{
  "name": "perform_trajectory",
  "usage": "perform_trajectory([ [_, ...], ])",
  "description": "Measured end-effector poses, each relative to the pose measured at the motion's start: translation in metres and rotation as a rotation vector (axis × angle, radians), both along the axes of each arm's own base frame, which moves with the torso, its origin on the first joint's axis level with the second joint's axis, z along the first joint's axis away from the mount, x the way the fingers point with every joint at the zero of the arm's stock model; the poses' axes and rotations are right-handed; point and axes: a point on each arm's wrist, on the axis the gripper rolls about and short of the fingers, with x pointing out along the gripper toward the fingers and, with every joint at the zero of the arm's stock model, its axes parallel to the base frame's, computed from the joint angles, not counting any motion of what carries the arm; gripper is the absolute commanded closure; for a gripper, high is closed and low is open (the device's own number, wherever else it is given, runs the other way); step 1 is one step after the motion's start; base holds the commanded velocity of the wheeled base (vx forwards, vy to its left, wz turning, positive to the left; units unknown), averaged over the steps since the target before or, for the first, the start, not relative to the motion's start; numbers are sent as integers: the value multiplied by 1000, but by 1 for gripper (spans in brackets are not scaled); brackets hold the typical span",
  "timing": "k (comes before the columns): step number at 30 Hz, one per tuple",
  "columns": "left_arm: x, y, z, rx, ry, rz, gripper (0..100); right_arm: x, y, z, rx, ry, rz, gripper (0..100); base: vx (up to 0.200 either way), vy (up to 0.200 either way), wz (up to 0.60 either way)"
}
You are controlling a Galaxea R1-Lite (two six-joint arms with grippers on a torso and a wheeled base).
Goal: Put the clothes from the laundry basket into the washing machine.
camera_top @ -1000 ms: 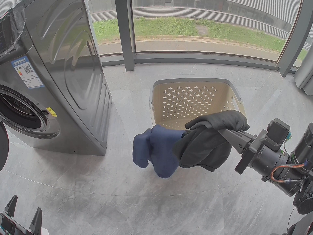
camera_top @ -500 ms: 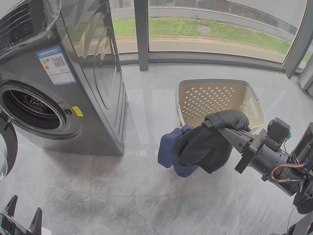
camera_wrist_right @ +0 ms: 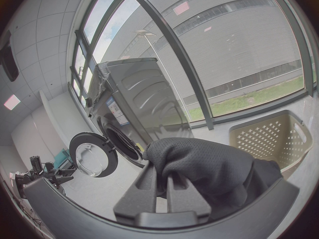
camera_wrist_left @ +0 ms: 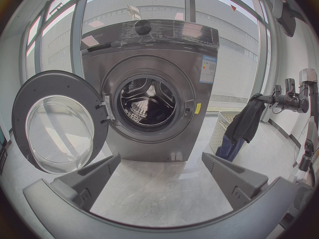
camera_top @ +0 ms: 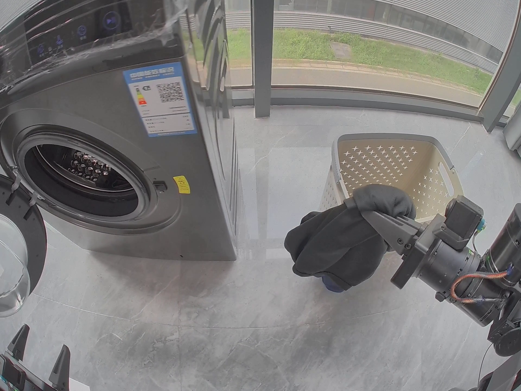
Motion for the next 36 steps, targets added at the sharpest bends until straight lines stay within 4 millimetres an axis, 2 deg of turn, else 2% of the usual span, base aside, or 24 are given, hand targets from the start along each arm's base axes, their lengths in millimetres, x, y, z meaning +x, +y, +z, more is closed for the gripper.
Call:
perform_trajectory([
  [8,0,0,0,2,0,1,0,0,-2,-1,-1,2,-8,100,0,0,0],
  [17,0,0,0,9,1,-1,0,0,-3,0,1,-4,-1,100,-200,0,0],
  [25,0,0,0,3,1,0,0,0,-4,0,1,-4,0,100,0,0,0],
  [36,0,0,0,1,1,-1,0,0,-4,0,1,-2,-1,100,0,200,0],
])
